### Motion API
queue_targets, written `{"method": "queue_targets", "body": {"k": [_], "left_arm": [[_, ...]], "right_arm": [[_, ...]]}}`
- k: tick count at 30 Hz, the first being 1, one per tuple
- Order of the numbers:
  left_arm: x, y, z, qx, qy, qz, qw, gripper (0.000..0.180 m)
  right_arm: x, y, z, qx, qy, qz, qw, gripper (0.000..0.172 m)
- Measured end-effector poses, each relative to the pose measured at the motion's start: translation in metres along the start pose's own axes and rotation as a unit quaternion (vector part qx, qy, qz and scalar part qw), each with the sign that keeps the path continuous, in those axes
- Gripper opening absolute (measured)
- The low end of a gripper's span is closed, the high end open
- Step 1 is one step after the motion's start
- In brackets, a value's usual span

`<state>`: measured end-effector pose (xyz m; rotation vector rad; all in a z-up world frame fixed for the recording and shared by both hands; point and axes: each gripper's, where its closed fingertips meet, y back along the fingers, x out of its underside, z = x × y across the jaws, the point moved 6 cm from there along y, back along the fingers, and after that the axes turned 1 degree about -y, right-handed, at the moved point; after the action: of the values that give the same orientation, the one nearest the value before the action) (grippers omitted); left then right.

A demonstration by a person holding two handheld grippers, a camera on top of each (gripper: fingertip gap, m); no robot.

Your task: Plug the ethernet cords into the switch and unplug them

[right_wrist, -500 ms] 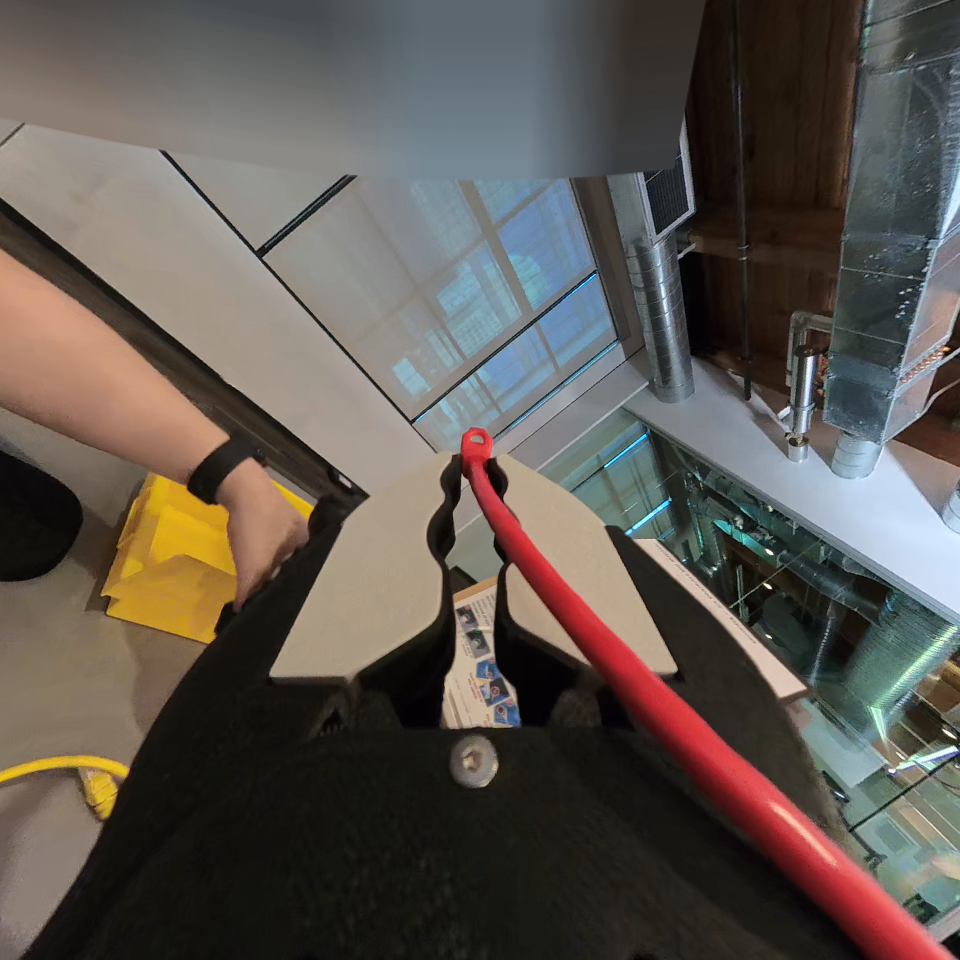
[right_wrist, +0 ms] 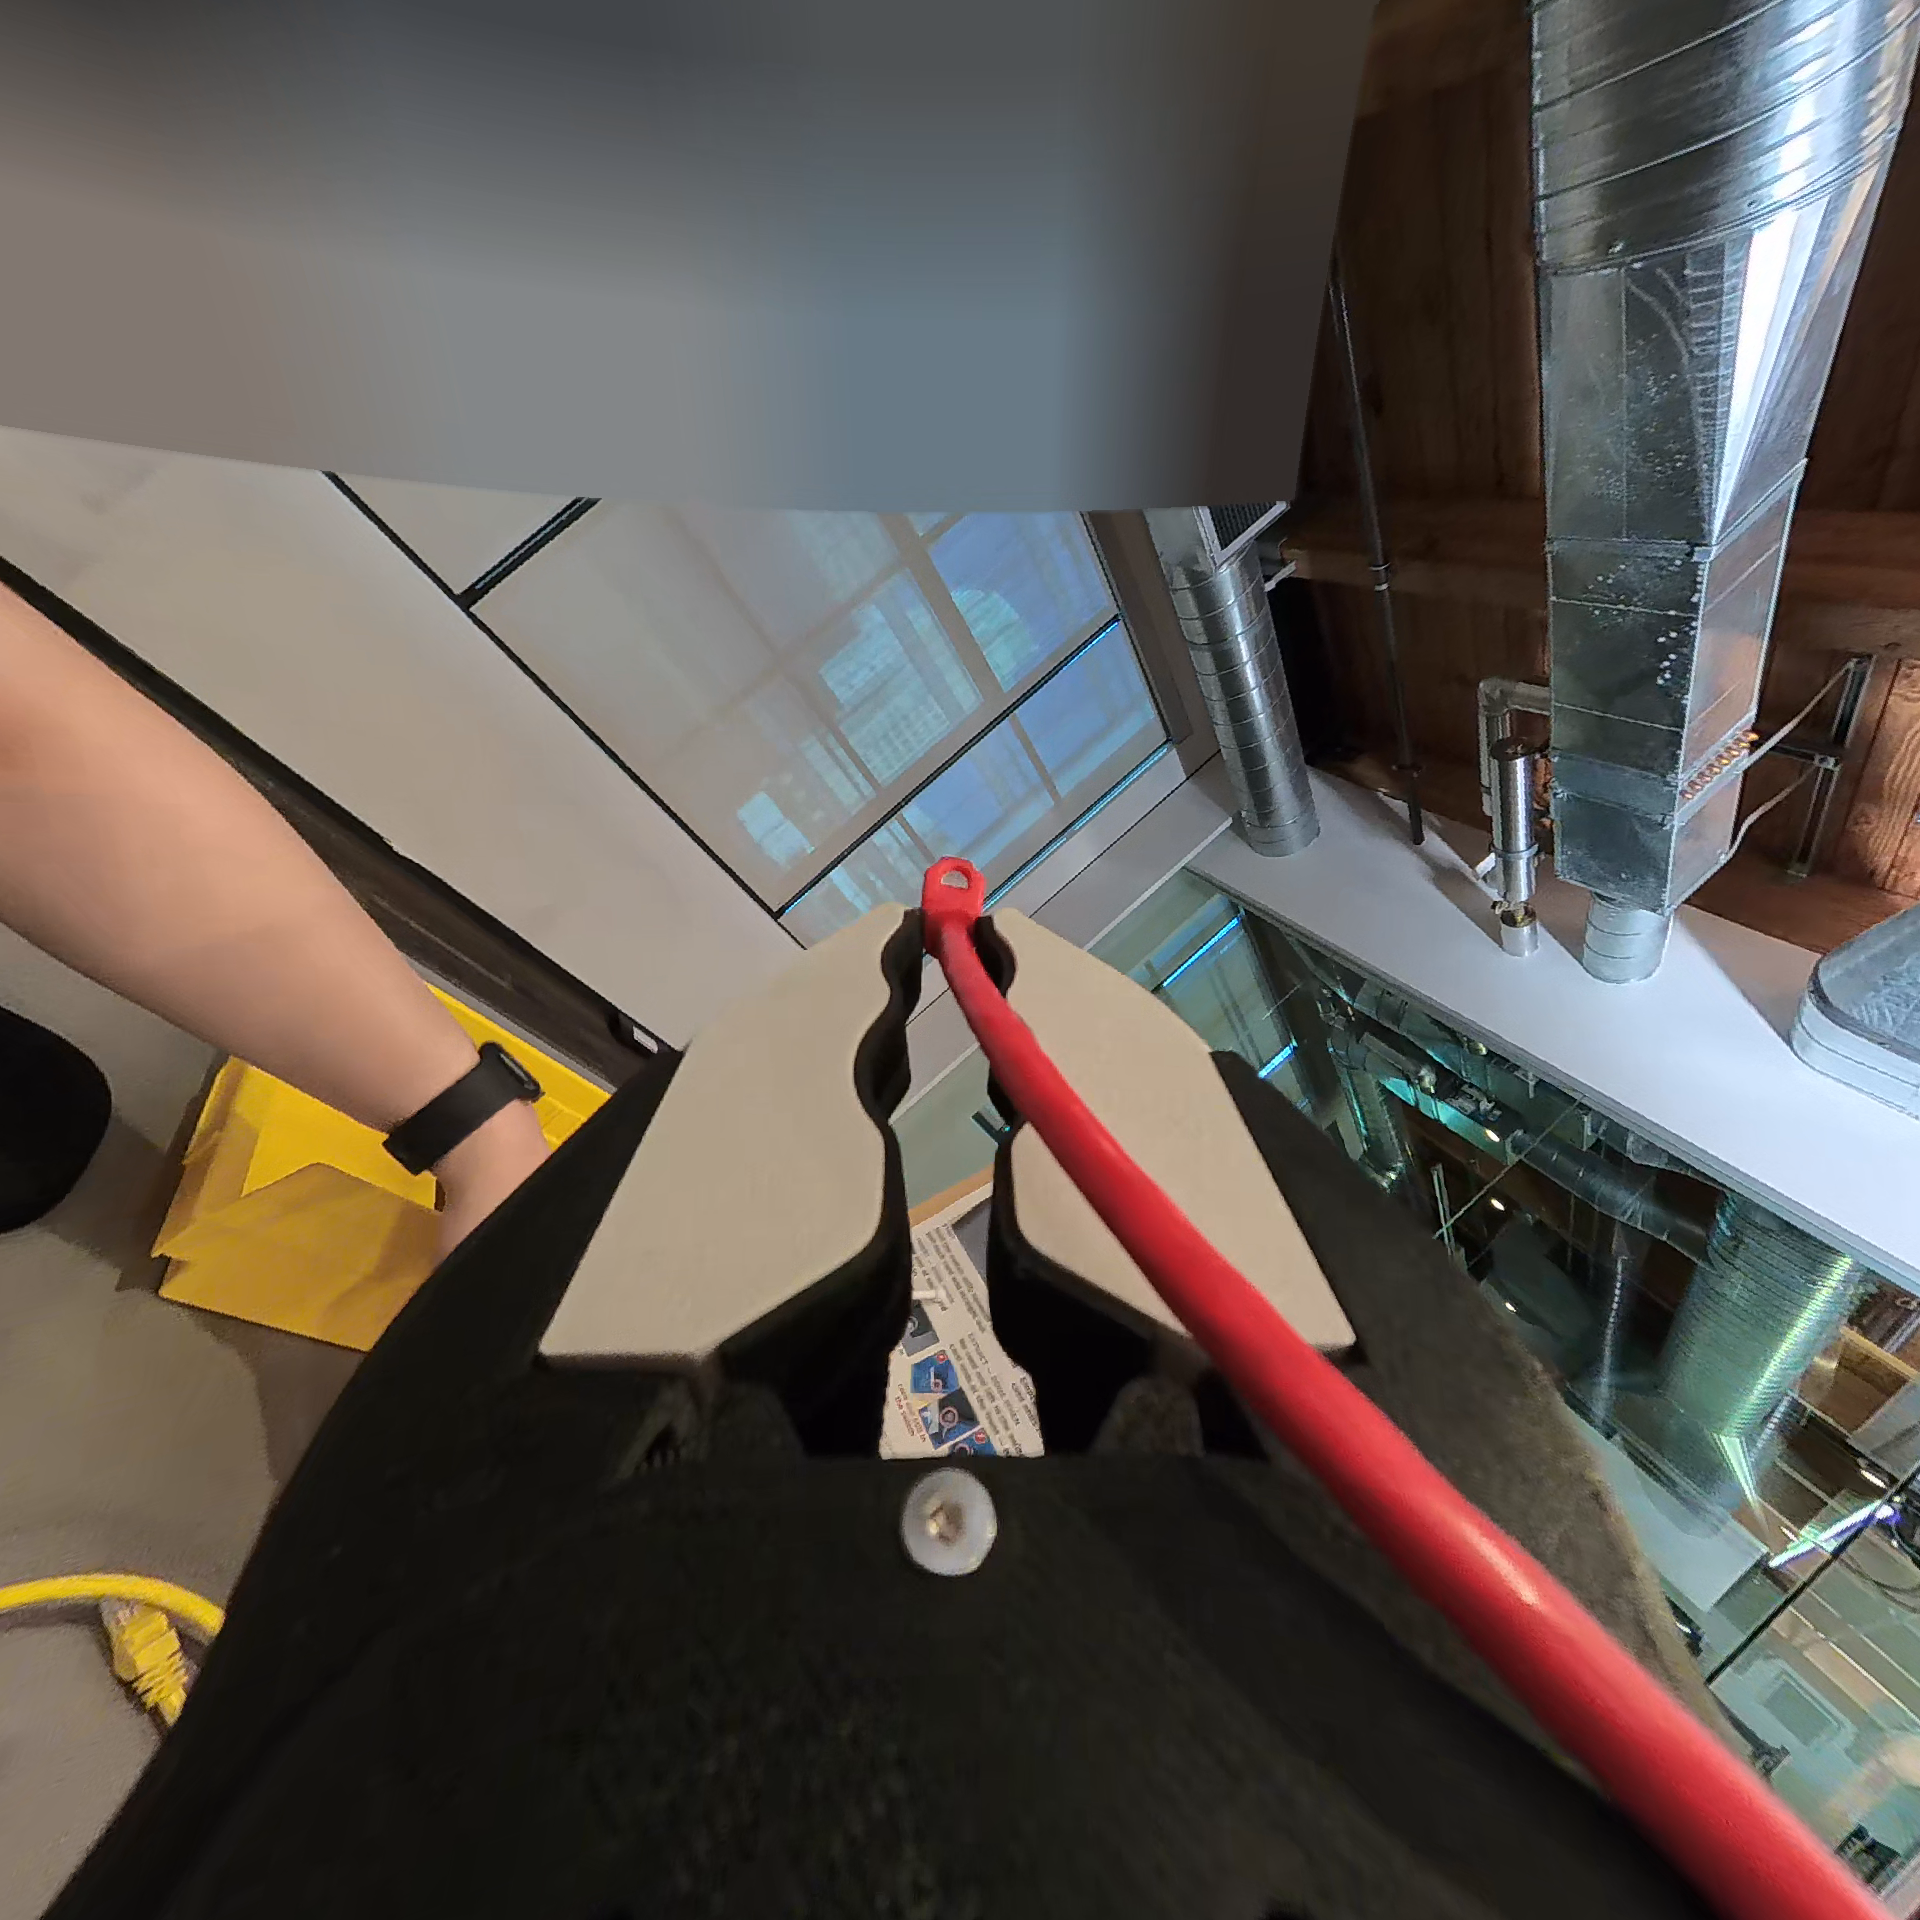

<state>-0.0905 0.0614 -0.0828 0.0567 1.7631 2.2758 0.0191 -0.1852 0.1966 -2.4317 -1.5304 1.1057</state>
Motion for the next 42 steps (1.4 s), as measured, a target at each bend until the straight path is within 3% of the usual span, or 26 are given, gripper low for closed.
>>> {"method": "queue_targets", "body": {"k": [5,7,9,11,15,17,20,22,24,25,31,37,39,42], "left_arm": [[-0.002,-0.010,-0.003,0.012,0.051,0.045,0.998,0.072],[-0.006,-0.009,-0.005,0.028,0.137,0.036,0.990,0.072],[-0.017,-0.007,-0.012,0.059,0.244,-0.006,0.968,0.073],[-0.029,-0.002,-0.023,0.112,0.300,-0.052,0.946,0.073],[-0.034,0.002,-0.039,0.189,0.287,-0.073,0.936,0.072],[-0.029,0.007,-0.034,0.167,0.254,-0.088,0.949,0.079],[-0.023,0.022,-0.022,0.073,0.147,-0.126,0.978,0.093],[-0.024,0.033,-0.019,0.005,0.038,-0.156,0.987,0.082],[-0.030,0.039,-0.022,-0.044,-0.070,-0.192,0.978,0.084],[-0.034,0.039,-0.025,-0.048,-0.113,-0.198,0.972,0.076],[-0.043,0.008,-0.034,0.023,-0.299,-0.111,0.948,0.080],[-0.050,-0.008,-0.027,0.090,-0.372,-0.078,0.921,0.081],[-0.053,-0.011,-0.032,0.111,-0.387,-0.090,0.911,0.065],[-0.055,-0.013,-0.034,0.126,-0.411,-0.104,0.897,0.064]], "right_arm": [[-0.007,0.009,-0.004,0.010,0.002,-0.013,1.000,0.010],[-0.009,0.012,-0.006,0.015,0.001,-0.018,1.000,0.010],[-0.010,0.016,-0.008,0.021,0.002,-0.021,1.000,0.010],[-0.009,0.018,-0.010,0.024,-0.002,-0.022,0.999,0.010],[-0.007,0.020,-0.012,0.028,-0.001,-0.016,0.999,0.010],[-0.006,0.021,-0.012,0.030,0.003,-0.011,0.999,0.010],[-0.004,0.021,-0.014,0.033,0.002,-0.010,0.999,0.010],[-0.001,0.022,-0.015,0.035,-0.001,-0.007,0.999,0.011],[0.004,0.022,-0.017,0.040,-0.002,0.004,0.999,0.011],[0.006,0.022,-0.018,0.042,-0.001,0.011,0.999,0.010],[0.020,0.021,-0.020,0.045,-0.006,0.048,0.998,0.010],[0.036,0.018,-0.021,0.046,-0.009,0.086,0.995,0.010],[0.042,0.017,-0.022,0.047,-0.011,0.102,0.994,0.011],[0.051,0.017,-0.022,0.051,-0.014,0.121,0.991,0.011]]}}
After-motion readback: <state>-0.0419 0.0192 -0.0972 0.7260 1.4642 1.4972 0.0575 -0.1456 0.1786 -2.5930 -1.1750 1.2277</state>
